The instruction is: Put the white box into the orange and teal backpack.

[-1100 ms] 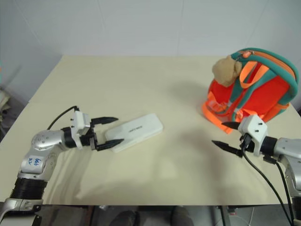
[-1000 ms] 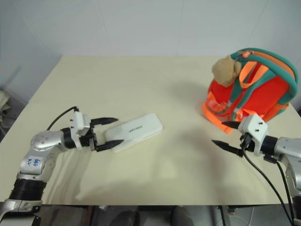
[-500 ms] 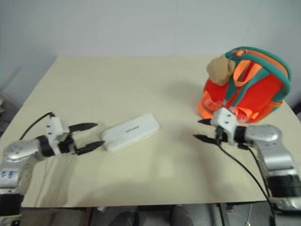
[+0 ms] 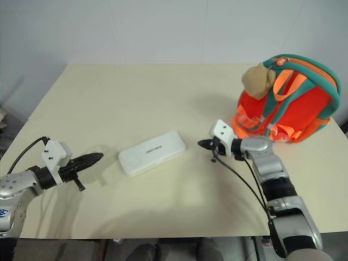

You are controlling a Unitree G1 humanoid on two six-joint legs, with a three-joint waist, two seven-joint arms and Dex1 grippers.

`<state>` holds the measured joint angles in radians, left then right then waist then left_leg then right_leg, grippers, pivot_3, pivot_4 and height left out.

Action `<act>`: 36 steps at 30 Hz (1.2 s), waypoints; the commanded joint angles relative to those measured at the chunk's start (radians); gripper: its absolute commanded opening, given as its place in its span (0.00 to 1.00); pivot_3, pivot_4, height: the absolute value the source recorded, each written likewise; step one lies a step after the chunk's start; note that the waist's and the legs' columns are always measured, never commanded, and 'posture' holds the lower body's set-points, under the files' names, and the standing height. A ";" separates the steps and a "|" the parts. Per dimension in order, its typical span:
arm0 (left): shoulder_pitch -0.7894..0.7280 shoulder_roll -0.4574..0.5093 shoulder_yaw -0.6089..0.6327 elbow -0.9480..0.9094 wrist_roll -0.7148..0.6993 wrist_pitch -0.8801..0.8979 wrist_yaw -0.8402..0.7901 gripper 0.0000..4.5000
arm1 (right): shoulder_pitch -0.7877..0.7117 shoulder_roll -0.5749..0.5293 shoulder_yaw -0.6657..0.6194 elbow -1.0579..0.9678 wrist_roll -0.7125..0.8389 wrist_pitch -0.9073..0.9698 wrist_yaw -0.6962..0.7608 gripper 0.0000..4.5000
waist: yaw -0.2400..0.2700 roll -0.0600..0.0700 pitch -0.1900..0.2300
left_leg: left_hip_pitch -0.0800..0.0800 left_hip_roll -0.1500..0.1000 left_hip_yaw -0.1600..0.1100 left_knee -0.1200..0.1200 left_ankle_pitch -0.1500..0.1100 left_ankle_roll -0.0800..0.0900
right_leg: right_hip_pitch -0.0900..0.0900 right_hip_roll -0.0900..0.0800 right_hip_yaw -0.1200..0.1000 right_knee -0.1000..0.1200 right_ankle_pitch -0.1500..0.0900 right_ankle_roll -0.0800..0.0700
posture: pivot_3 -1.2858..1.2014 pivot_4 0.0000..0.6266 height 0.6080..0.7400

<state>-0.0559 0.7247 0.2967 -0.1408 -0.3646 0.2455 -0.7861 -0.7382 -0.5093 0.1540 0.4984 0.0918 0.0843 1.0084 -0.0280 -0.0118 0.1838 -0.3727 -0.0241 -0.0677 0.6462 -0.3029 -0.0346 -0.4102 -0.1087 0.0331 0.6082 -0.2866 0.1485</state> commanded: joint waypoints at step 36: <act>-0.121 -0.145 -0.227 0.044 0.042 0.040 0.022 0.00 | 0.149 0.012 -0.032 -0.387 0.019 0.204 0.023 0.03 | 0.004 0.000 0.000 | 0.000 0.001 0.000 0.000 0.001 -0.004 | 0.000 0.002 0.000 0.001 0.000 0.000 | 0.52 0.24 1.00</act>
<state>-0.1641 0.5948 0.1185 -0.0942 -0.3279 0.3052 -0.7279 -0.5890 -0.4987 0.1353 0.1959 0.0640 0.2692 1.0194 -0.0241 -0.0118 0.1837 -0.3725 -0.0232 -0.0675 0.6466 -0.3017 -0.0379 -0.4101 -0.1071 0.0332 0.6085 -0.2866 0.1482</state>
